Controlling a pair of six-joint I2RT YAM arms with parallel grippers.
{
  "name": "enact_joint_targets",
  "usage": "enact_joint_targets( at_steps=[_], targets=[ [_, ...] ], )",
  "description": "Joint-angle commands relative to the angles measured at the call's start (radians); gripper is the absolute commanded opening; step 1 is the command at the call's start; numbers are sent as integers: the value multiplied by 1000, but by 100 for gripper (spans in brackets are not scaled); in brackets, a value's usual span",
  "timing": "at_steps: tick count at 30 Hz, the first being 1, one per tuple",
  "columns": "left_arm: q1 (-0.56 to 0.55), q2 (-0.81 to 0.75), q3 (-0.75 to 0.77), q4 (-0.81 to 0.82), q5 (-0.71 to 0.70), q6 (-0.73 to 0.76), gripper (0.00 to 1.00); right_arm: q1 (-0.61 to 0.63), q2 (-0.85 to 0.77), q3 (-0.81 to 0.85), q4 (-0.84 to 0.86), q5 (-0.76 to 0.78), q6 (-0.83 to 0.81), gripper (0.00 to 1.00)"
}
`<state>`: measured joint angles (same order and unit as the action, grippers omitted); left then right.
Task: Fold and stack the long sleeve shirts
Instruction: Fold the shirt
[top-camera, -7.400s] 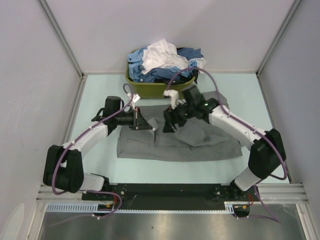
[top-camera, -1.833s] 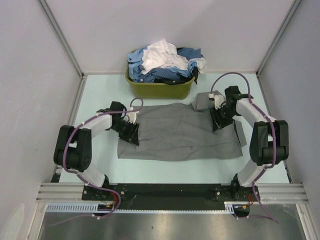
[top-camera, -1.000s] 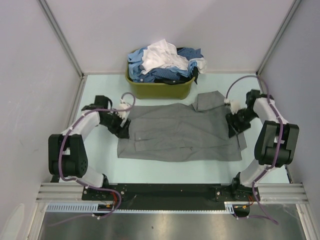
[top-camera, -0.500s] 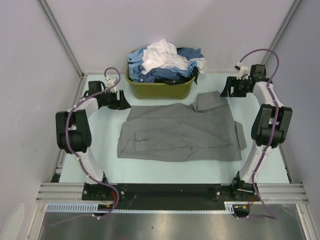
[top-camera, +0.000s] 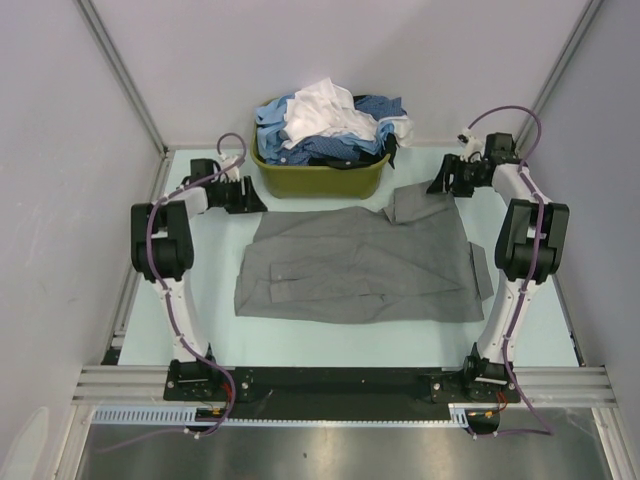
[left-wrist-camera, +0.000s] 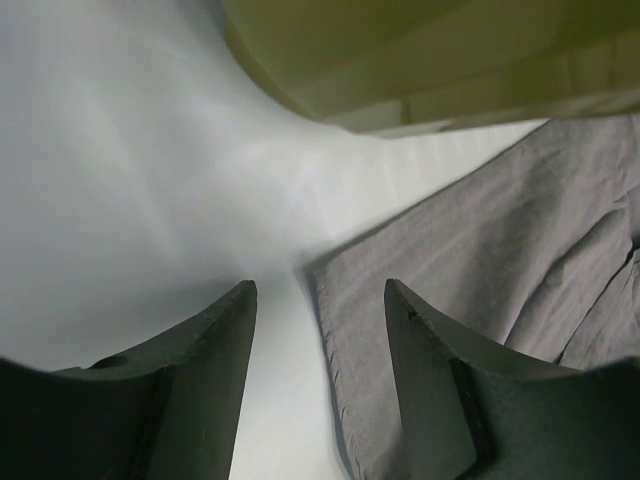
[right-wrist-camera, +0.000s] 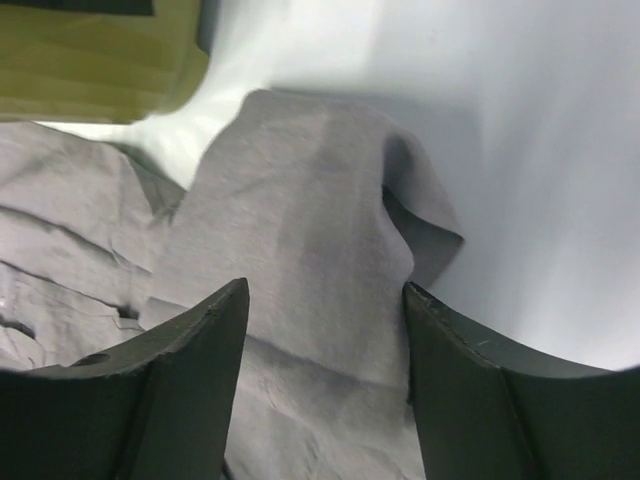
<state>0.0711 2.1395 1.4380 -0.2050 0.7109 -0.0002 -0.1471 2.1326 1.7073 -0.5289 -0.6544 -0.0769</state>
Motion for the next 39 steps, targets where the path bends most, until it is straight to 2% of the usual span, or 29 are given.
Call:
enact_joint_targets(
  at_steps=[1,10,23,29,32,34,35,38,39],
  targets=[
    [-25,40,91,-45,-5,-1,58,7,21,49,32,-36,23,61],
    [-30,97,168,-132,15,-1,43,11,32,95,-5,-62,26,48],
    [-36,108,177,-185,33,29,38,11,32,110,-29,-70,14,47],
    [-37,137,217,-217,44,37,31,9,39,118,-42,-83,5,43],
    [-37,135,219,-214,59,43,24,9,39,121,-48,-90,5,41],
    [-36,137,219,-215,68,49,17,7,39,132,-54,-96,3,37],
    [-37,134,217,-214,70,49,10,7,41,137,-59,-100,2,35],
    [-36,116,196,-189,85,52,0,6,39,156,-69,-108,2,24],
    [-36,106,188,-183,94,49,0,4,35,161,-74,-111,5,17]
  ],
)
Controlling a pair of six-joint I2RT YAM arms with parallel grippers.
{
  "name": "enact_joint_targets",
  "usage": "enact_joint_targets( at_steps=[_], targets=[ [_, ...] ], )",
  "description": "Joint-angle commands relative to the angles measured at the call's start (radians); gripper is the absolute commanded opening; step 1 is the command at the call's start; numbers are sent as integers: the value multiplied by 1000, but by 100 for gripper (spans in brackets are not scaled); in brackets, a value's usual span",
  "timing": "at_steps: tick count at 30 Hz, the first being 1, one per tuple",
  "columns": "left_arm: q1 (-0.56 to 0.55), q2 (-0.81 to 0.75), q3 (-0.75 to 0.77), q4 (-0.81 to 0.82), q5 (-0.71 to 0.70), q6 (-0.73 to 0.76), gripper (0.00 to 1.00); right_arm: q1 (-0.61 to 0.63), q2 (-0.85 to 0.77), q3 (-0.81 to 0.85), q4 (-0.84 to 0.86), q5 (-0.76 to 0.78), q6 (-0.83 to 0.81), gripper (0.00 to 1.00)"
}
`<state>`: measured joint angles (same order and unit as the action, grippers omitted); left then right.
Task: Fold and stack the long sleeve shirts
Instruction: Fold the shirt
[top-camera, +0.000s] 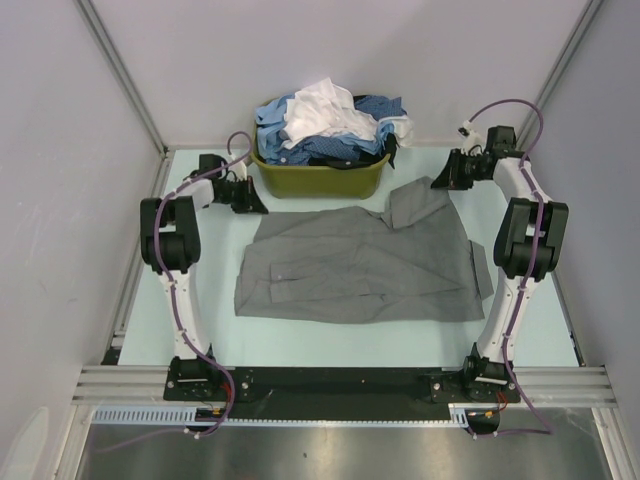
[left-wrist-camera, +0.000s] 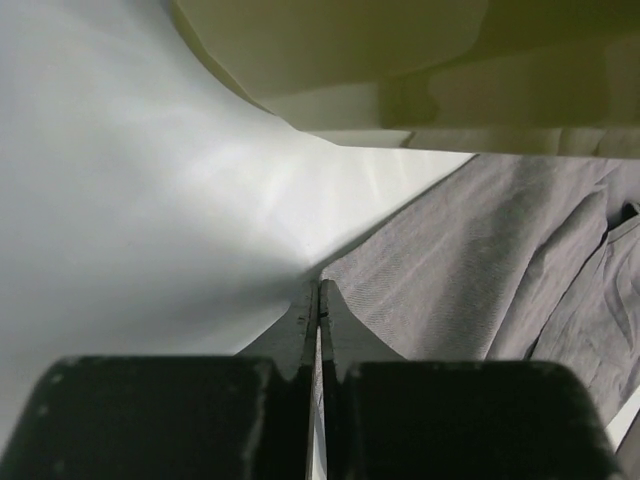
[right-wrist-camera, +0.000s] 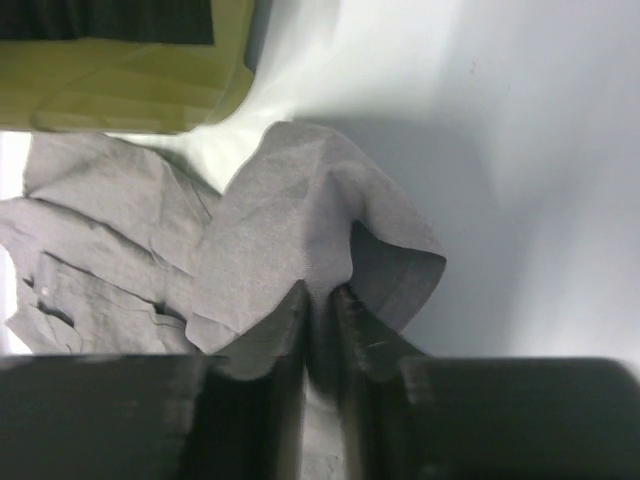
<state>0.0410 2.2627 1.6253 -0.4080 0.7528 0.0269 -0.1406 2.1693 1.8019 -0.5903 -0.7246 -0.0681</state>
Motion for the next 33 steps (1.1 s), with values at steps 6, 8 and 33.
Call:
enact_joint_targets(
  at_steps=[6,8,33],
  targets=[
    [10,-107,-88,121,109,5,0,-27,-31,105,-19,-78,28,0],
    [11,-141,-96,127,114,14,0,-39,-42,114,-13,-93,37,0],
    [10,-360,-220,-1,210,345,0,-91,-143,67,-186,-136,-79,0]
  ],
)
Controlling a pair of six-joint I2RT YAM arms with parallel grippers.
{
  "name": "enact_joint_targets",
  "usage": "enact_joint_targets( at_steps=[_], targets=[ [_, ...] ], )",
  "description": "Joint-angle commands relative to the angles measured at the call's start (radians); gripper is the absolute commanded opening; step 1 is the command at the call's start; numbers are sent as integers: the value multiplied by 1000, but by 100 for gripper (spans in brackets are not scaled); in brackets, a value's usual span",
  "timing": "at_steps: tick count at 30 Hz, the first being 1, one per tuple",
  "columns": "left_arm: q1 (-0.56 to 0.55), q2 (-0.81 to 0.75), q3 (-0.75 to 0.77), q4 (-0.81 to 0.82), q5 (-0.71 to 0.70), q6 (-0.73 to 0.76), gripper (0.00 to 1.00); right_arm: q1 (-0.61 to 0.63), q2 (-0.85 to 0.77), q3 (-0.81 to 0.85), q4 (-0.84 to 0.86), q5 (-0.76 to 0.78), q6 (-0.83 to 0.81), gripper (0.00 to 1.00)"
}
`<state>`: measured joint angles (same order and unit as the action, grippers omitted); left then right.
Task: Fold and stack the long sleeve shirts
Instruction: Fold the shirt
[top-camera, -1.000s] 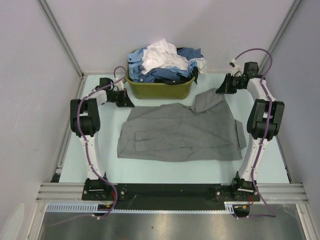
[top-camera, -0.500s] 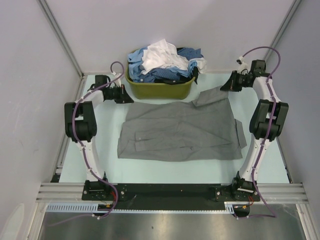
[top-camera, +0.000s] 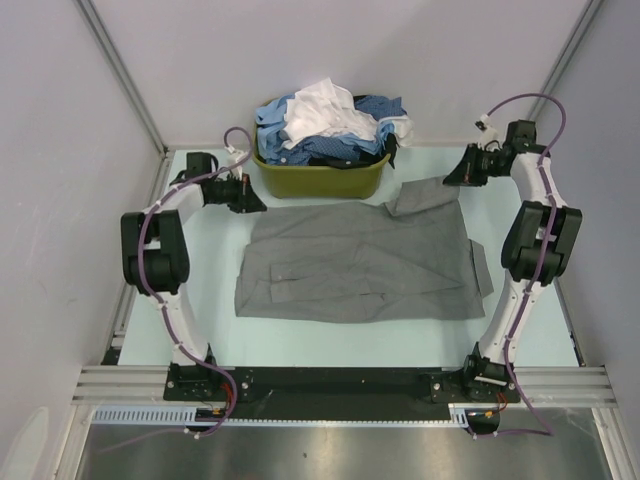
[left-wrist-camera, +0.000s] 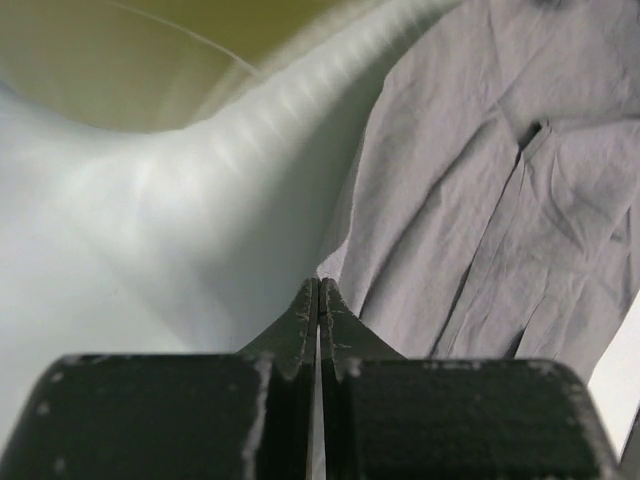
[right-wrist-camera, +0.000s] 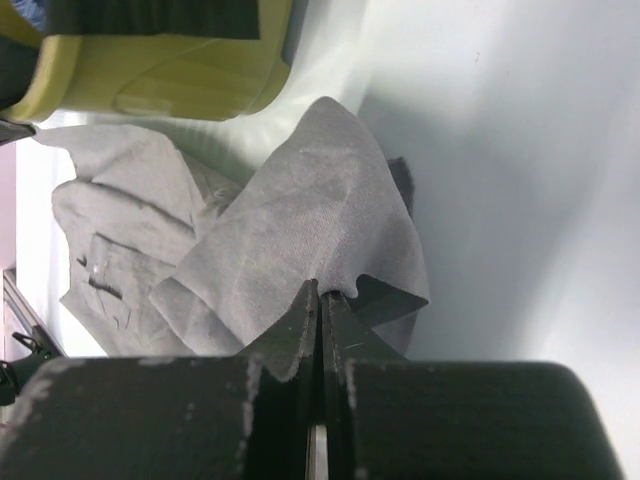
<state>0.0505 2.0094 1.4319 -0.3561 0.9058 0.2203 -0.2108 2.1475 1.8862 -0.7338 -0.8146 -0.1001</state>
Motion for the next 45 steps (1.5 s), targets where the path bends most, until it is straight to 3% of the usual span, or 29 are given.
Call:
enact_joint_targets(
  at_steps=[1,15,21,22,23,24,25,27,28,34,36,38,39,45],
  targets=[
    [0,-115,-31,-66,54,175,0,-22,-130,-33,-49,-50,-62,0],
    [-5,-267,-168,-395,19,652,0,-82,-258,-263,-200,-40,-254,0],
    [-14,-310,-269,-431,-62,769,0,-99,-290,-380,-248,-18,-337,0],
    [-17,-310,-278,-428,-76,778,4,-98,-287,-395,-257,-17,-343,5],
    [-23,-310,-286,-414,-99,778,13,-96,-282,-415,-262,-15,-348,11],
    [-24,-311,-295,-406,-111,774,35,-98,-273,-426,-262,-3,-351,18],
    [-26,-314,-300,-397,-122,760,43,-95,-271,-433,-271,0,-352,32],
    [-26,-324,-310,-371,-139,745,53,-94,-273,-440,-276,21,-355,39],
    [-26,-331,-312,-366,-139,737,55,-94,-279,-438,-277,29,-360,45],
    [-26,-408,-314,-359,-96,679,66,-62,-290,-357,-210,124,-310,59],
    [-26,-435,-306,-350,-85,657,78,-23,-272,-328,-179,172,-268,62],
    [-26,-460,-298,-345,-73,622,80,4,-229,-276,-141,219,-238,70],
    [-26,-471,-289,-342,-68,611,98,34,-212,-257,-127,245,-225,72],
    [-26,-574,-288,-297,-56,531,99,103,-52,-63,-49,347,-149,76]
  ],
)
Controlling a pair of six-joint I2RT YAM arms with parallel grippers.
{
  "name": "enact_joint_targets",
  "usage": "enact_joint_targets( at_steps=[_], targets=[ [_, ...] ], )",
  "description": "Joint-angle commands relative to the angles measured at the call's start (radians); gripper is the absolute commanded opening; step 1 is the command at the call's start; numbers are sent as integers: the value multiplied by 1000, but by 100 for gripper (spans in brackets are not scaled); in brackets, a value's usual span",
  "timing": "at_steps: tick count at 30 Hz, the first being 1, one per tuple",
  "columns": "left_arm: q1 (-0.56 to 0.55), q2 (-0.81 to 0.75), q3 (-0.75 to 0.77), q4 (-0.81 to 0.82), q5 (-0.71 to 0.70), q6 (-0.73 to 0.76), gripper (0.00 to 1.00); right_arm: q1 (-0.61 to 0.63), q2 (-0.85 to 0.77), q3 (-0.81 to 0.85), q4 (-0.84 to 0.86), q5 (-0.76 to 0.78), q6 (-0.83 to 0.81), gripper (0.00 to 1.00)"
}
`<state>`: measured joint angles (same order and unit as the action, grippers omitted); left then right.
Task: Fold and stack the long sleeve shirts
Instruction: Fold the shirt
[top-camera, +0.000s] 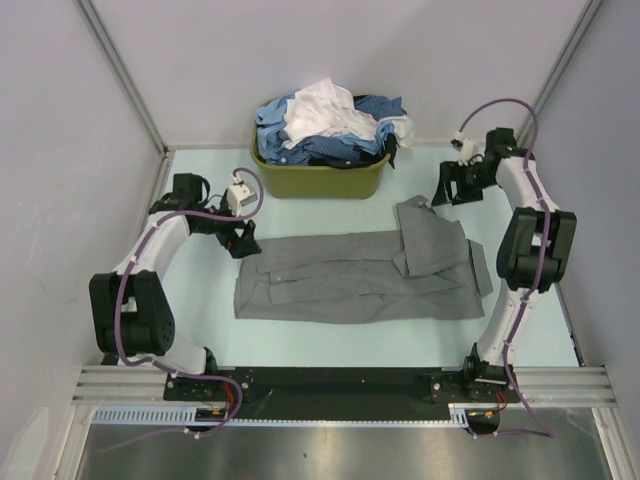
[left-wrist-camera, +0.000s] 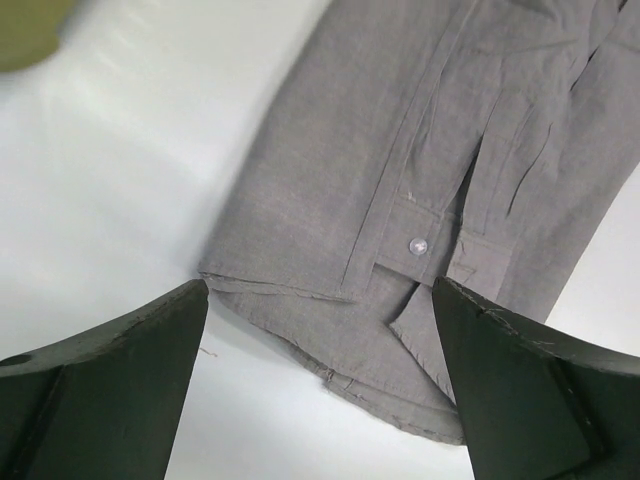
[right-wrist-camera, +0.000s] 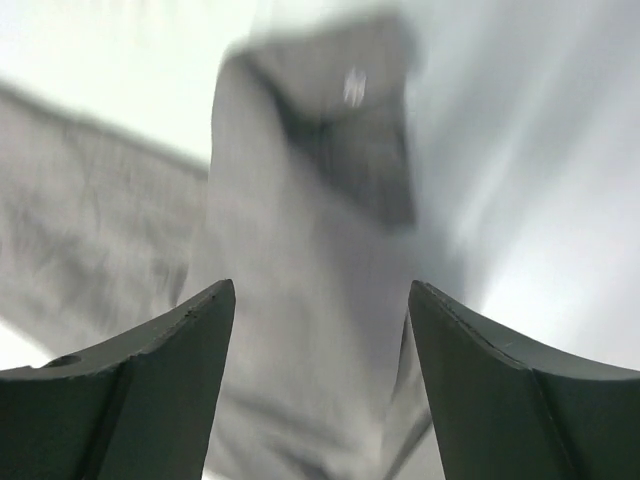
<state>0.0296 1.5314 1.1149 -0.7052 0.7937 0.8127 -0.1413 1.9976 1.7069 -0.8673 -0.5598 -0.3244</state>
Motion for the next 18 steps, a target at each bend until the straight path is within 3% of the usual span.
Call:
enact_joint_targets(
  at_steps=[1,6,13,15,16,17,18],
  targets=[
    [-5,-108,28,53,56,-72,100,49,118,140,105,100,88,76],
    [-7,-155,28,53,47,-102,99,86,249,238,151,135,128,72],
    [-7,-209,20,98,-13,-182,99,123,343,250,174,107,168,55],
    [-7,-224,23,113,-30,-211,100,128,349,250,154,60,168,44],
    [-7,-229,28,137,-65,-245,99,126,343,250,143,32,166,26],
    [-7,-244,29,151,-88,-260,100,124,334,250,133,-6,160,17],
    [-7,-255,34,167,-109,-276,99,117,319,247,108,-21,153,0]
  ],
)
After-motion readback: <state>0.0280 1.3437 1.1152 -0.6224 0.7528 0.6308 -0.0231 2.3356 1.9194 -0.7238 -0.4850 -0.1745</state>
